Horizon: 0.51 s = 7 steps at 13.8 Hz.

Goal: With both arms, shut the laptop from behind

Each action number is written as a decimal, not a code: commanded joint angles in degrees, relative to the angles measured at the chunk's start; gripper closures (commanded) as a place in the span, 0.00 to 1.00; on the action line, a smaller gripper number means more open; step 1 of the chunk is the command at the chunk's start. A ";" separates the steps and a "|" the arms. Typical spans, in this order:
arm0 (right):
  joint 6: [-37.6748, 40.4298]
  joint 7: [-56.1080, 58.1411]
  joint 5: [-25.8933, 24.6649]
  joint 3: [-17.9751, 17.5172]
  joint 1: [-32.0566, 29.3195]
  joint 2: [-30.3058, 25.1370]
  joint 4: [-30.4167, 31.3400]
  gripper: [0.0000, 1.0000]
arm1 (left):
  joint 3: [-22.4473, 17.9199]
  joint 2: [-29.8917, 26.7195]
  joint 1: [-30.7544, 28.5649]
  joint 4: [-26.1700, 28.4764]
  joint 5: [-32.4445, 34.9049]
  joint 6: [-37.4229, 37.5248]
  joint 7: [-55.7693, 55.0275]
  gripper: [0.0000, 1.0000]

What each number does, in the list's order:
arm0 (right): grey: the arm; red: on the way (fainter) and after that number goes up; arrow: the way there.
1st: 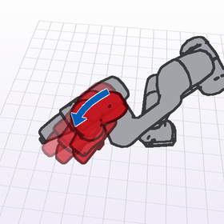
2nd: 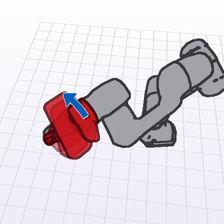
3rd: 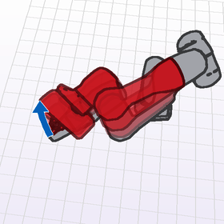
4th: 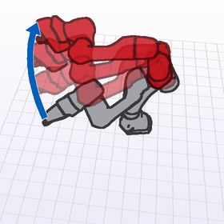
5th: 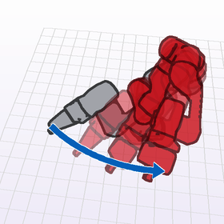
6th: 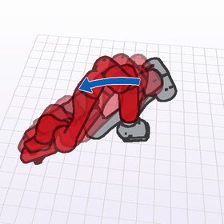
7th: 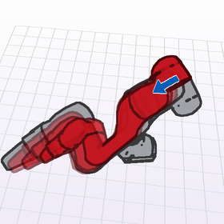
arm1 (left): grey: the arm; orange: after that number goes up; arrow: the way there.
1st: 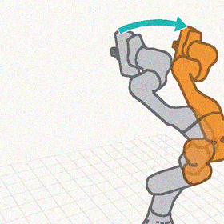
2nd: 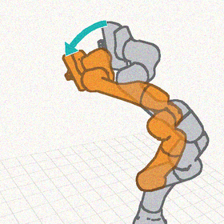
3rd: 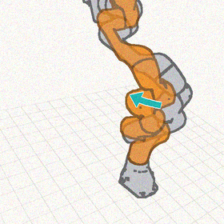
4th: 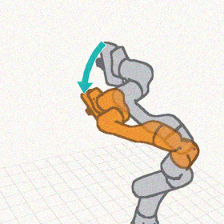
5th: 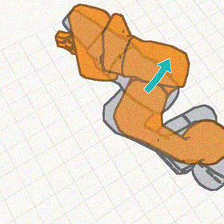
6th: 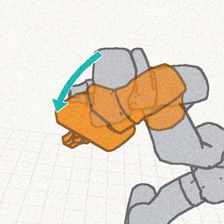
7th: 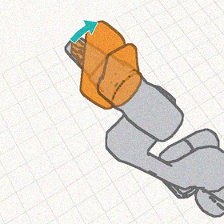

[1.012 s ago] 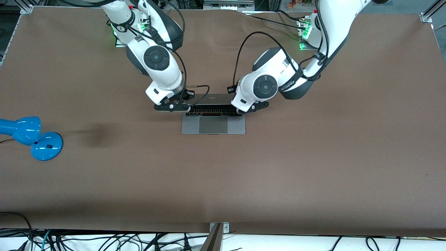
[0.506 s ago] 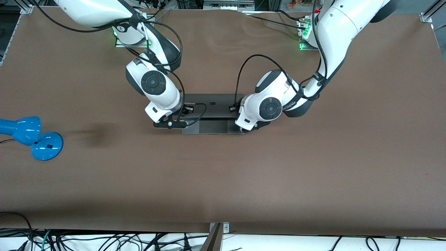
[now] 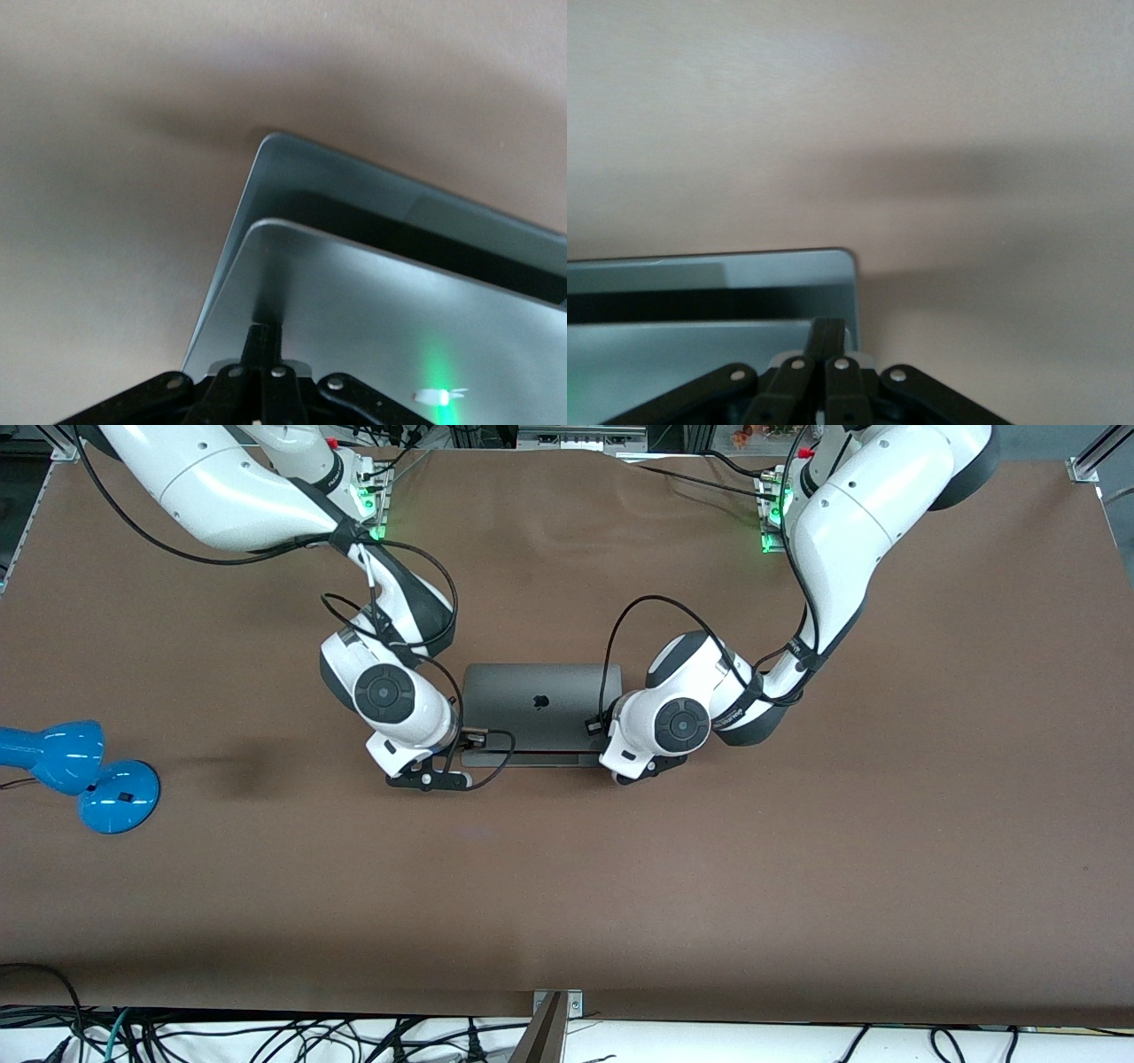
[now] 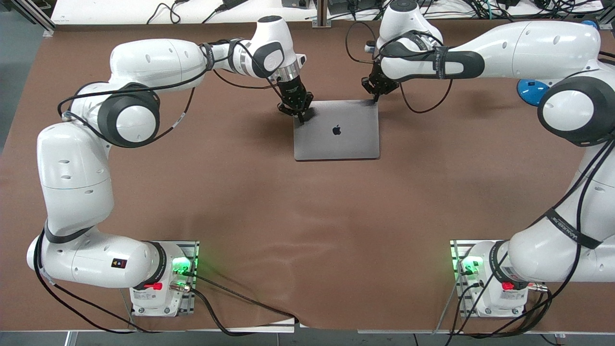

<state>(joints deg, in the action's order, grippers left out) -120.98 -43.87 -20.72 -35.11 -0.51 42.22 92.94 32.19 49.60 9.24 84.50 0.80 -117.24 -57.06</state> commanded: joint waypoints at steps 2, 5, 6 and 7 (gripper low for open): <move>-2.93 0.01 -6.07 -0.14 0.77 5.23 -1.71 1.00 | -2.92 2.87 2.97 -2.76 1.66 -2.37 0.10 1.00; -6.46 -0.25 -7.05 -0.14 1.91 7.43 -1.62 1.00 | -3.89 3.31 3.68 -2.76 1.66 -3.43 0.10 1.00; -7.42 -0.25 -7.49 -0.05 2.61 8.05 -1.62 1.00 | -3.89 3.49 3.68 -2.76 1.66 -3.44 0.10 1.00; -8.22 -0.25 -7.58 0.39 3.23 8.40 -1.62 1.00 | -3.89 3.49 3.68 -2.76 1.66 -3.44 0.10 1.00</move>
<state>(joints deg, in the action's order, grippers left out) -126.99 -43.89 -27.29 -35.01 0.91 48.15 92.70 29.15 51.94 11.83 83.69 0.82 -120.51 -57.06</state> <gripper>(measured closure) 0.991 0.991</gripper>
